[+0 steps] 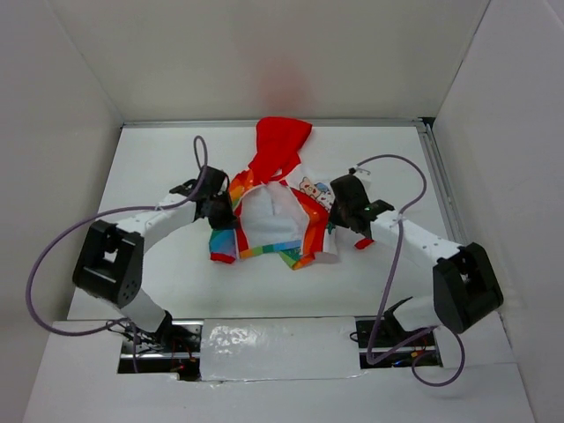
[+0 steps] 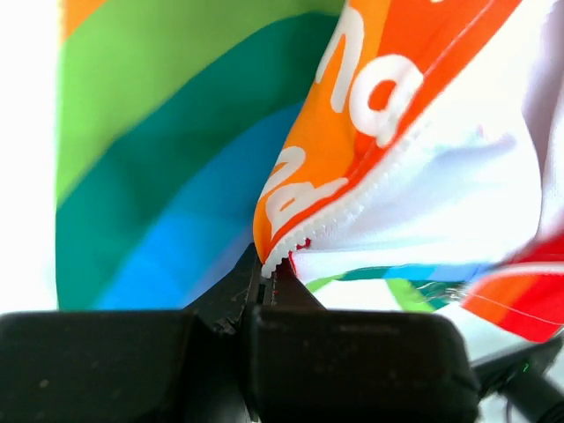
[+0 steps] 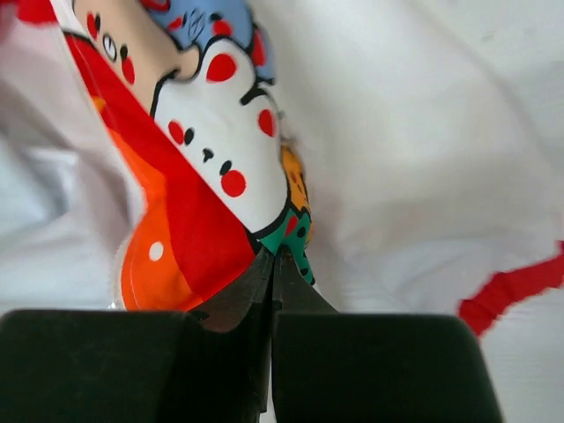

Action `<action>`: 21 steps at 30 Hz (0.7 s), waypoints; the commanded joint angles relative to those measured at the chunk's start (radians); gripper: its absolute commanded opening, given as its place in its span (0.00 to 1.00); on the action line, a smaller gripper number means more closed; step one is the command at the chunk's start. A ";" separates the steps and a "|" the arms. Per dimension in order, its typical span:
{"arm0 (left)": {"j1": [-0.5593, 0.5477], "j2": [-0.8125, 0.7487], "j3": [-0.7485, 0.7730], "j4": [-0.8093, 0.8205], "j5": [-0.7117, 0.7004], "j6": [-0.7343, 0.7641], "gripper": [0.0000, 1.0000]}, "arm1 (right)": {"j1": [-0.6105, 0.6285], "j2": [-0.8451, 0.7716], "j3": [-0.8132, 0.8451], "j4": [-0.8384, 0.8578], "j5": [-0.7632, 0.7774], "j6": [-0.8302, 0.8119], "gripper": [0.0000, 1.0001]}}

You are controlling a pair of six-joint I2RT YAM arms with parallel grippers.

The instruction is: Zip up the jacket

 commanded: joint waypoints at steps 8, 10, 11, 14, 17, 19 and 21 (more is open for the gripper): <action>0.090 -0.265 -0.046 -0.316 -0.169 -0.099 0.00 | -0.040 -0.206 -0.127 0.032 -0.073 -0.018 0.02; 0.094 -0.299 -0.035 -0.339 -0.166 -0.084 0.03 | -0.020 -0.204 -0.133 0.042 -0.095 -0.029 0.08; 0.093 -0.333 -0.029 -0.350 -0.163 -0.073 0.06 | -0.010 -0.191 -0.127 0.039 -0.095 -0.032 0.09; 0.091 -0.416 -0.020 -0.318 -0.096 -0.018 0.06 | 0.027 -0.178 -0.101 0.010 -0.067 -0.041 0.20; 0.062 -0.489 -0.030 -0.228 0.028 0.051 0.11 | 0.058 -0.203 -0.083 -0.009 -0.014 -0.027 0.52; 0.027 -0.505 -0.024 -0.178 0.099 0.079 0.14 | 0.067 -0.220 -0.073 -0.021 0.009 -0.012 0.63; -0.016 -0.482 0.009 -0.117 0.143 0.091 0.14 | 0.069 -0.250 -0.078 -0.035 0.025 0.018 0.69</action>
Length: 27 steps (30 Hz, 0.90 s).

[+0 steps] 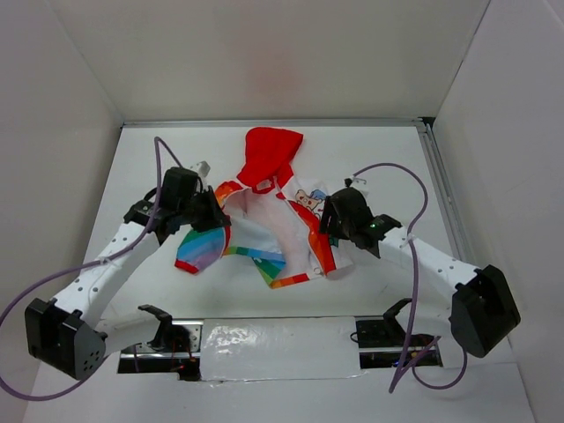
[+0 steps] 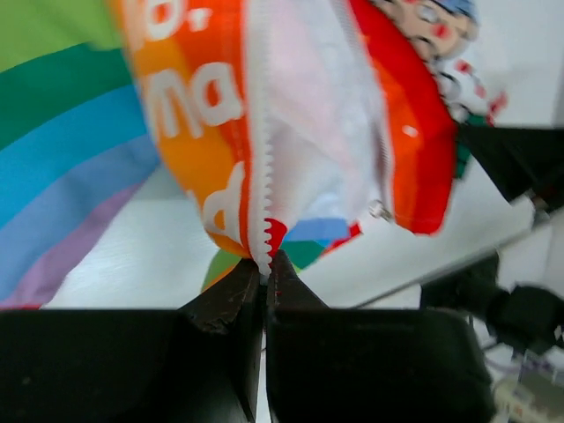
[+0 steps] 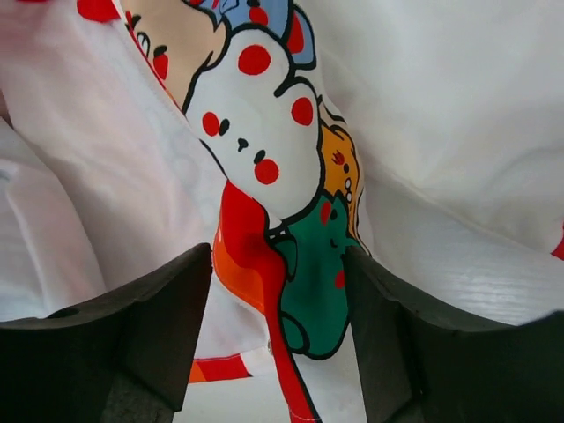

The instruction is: Zip up the jacket

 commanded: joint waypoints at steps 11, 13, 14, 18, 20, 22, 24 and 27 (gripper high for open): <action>-0.329 0.644 0.549 0.191 0.393 0.181 0.99 | 0.009 -0.243 -0.059 -0.044 0.064 0.060 0.86; -0.335 0.711 0.588 0.186 0.417 0.187 0.99 | 0.017 -0.267 -0.072 -0.010 0.007 0.028 0.86; -0.332 0.718 0.597 0.177 0.407 0.181 0.99 | 0.019 -0.269 -0.076 -0.001 -0.020 0.015 0.86; -0.288 0.628 0.487 0.137 0.260 0.145 0.99 | 0.069 -0.243 -0.070 0.061 -0.149 -0.061 0.86; -0.245 0.505 0.350 0.140 0.168 0.111 0.99 | 0.103 -0.189 -0.047 0.104 -0.201 -0.078 0.86; -0.198 0.372 0.263 0.127 0.106 0.068 0.99 | 0.124 -0.136 -0.014 0.098 -0.209 -0.077 0.86; -0.165 0.300 0.157 0.073 0.013 0.031 0.99 | 0.137 -0.056 0.032 0.081 -0.176 -0.065 0.86; -0.112 0.204 0.019 0.004 -0.055 -0.047 0.99 | 0.124 0.035 0.070 0.035 -0.099 -0.011 0.86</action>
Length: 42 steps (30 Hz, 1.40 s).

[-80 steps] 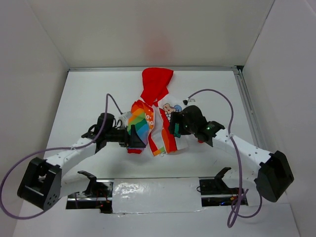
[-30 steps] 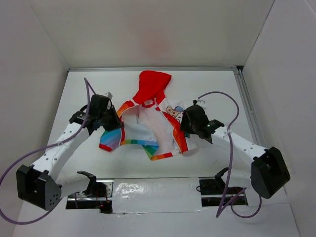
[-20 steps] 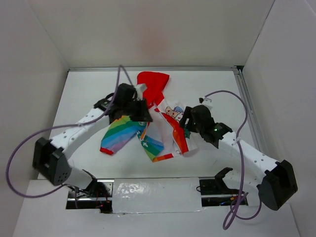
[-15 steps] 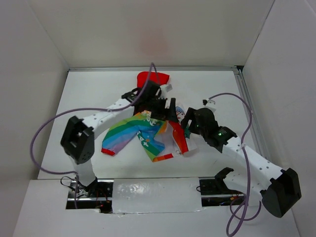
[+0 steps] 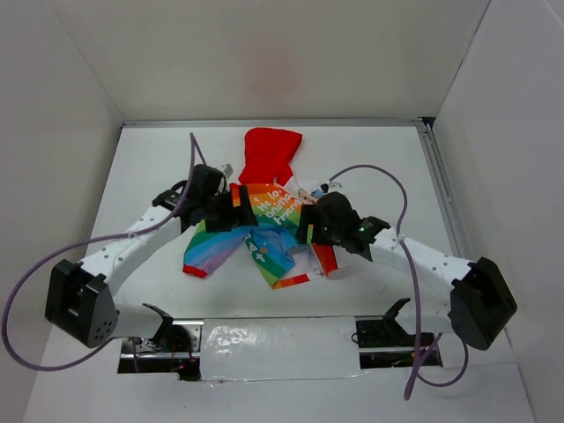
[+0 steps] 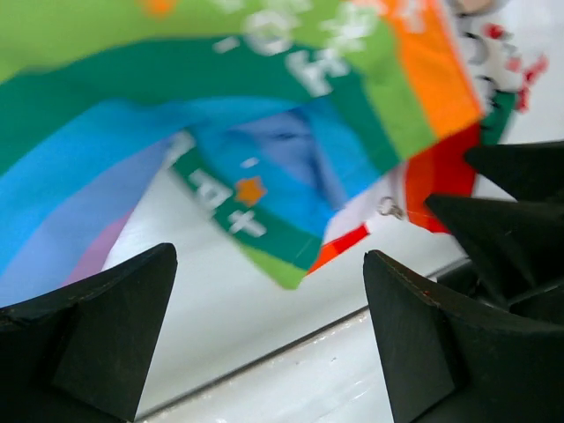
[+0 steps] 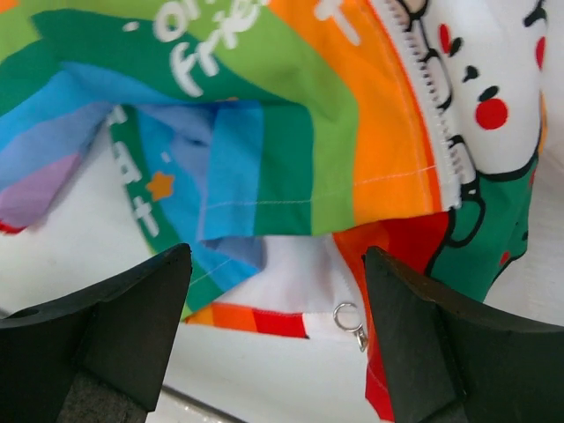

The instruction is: Zip up the jacket

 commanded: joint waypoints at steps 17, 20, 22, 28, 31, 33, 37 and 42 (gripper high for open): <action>0.208 0.247 -0.215 0.057 -0.026 -0.070 0.72 | -0.149 0.266 0.148 0.103 -0.041 0.073 0.61; 0.237 0.321 -0.177 0.054 -0.014 -0.070 0.06 | -0.158 0.311 0.179 0.095 -0.047 0.090 0.42; 0.257 0.335 -0.158 0.069 -0.011 -0.064 0.00 | -0.160 0.314 0.167 0.147 -0.090 0.082 0.28; 0.337 0.248 -0.088 0.058 -0.037 -0.063 0.00 | -0.161 0.318 0.194 0.221 -0.176 0.062 0.00; 0.387 0.193 -0.062 0.063 -0.041 -0.049 0.00 | -0.145 0.294 0.193 0.237 -0.191 0.042 0.00; 0.432 0.166 -0.043 0.057 -0.063 -0.052 0.00 | -0.111 0.246 0.169 0.244 -0.199 0.027 0.00; 0.481 0.166 -0.009 0.055 -0.069 -0.049 0.00 | -0.068 0.205 0.141 0.142 -0.137 0.085 0.06; 0.601 0.197 0.044 0.025 -0.057 -0.075 0.00 | -0.039 0.246 0.093 0.148 -0.116 0.172 0.56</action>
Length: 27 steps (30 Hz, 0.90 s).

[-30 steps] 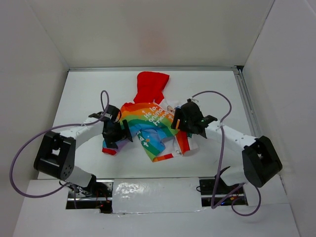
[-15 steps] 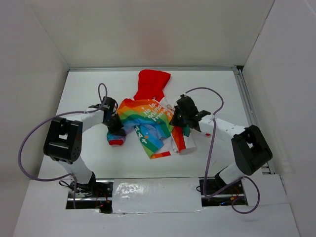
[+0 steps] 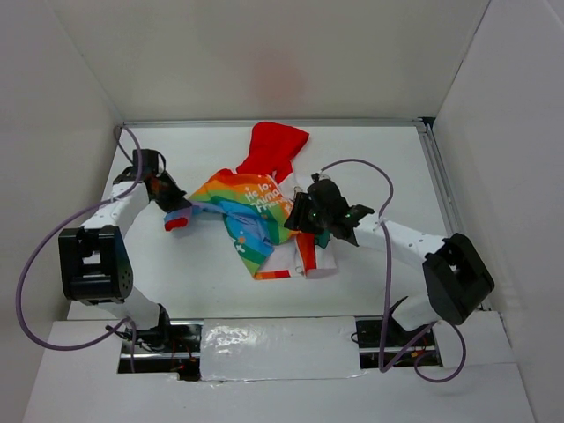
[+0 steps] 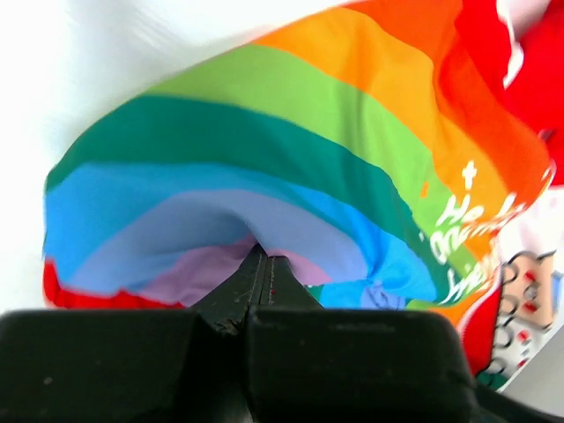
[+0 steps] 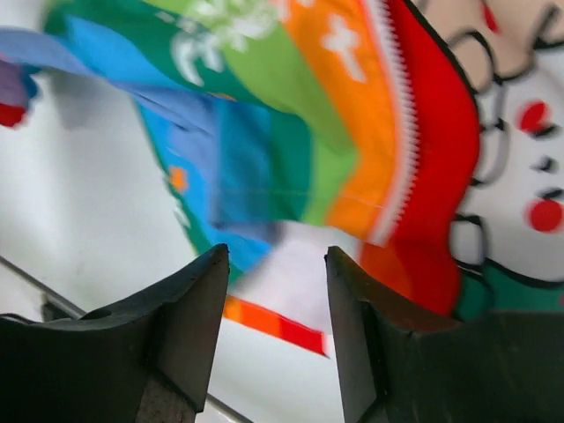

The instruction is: Zip up the jacket

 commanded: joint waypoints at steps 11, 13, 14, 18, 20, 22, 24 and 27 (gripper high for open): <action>0.071 -0.036 0.007 0.040 0.118 0.042 0.00 | 0.023 0.256 0.145 0.000 0.006 0.078 0.60; 0.071 -0.036 0.004 0.043 0.115 0.047 0.00 | 0.023 0.287 0.180 -0.034 0.055 0.085 0.60; 0.071 -0.038 0.002 0.042 0.110 0.050 0.00 | 0.028 0.291 0.191 -0.052 0.081 0.086 0.60; 0.076 -0.038 -0.001 0.039 0.109 0.051 0.00 | 0.005 0.294 0.202 -0.058 0.075 0.077 0.44; 0.079 -0.039 -0.004 0.043 0.115 0.051 0.00 | 0.006 0.290 0.200 -0.058 0.051 0.075 0.27; 0.077 -0.038 -0.004 0.048 0.121 0.053 0.00 | 0.017 0.284 0.207 -0.076 0.051 0.072 0.19; 0.076 -0.035 0.001 0.046 0.123 0.053 0.00 | 0.023 0.277 0.219 -0.121 0.075 0.072 0.14; 0.076 -0.027 0.007 0.045 0.121 0.053 0.00 | 0.054 0.233 0.213 -0.152 0.103 0.059 0.02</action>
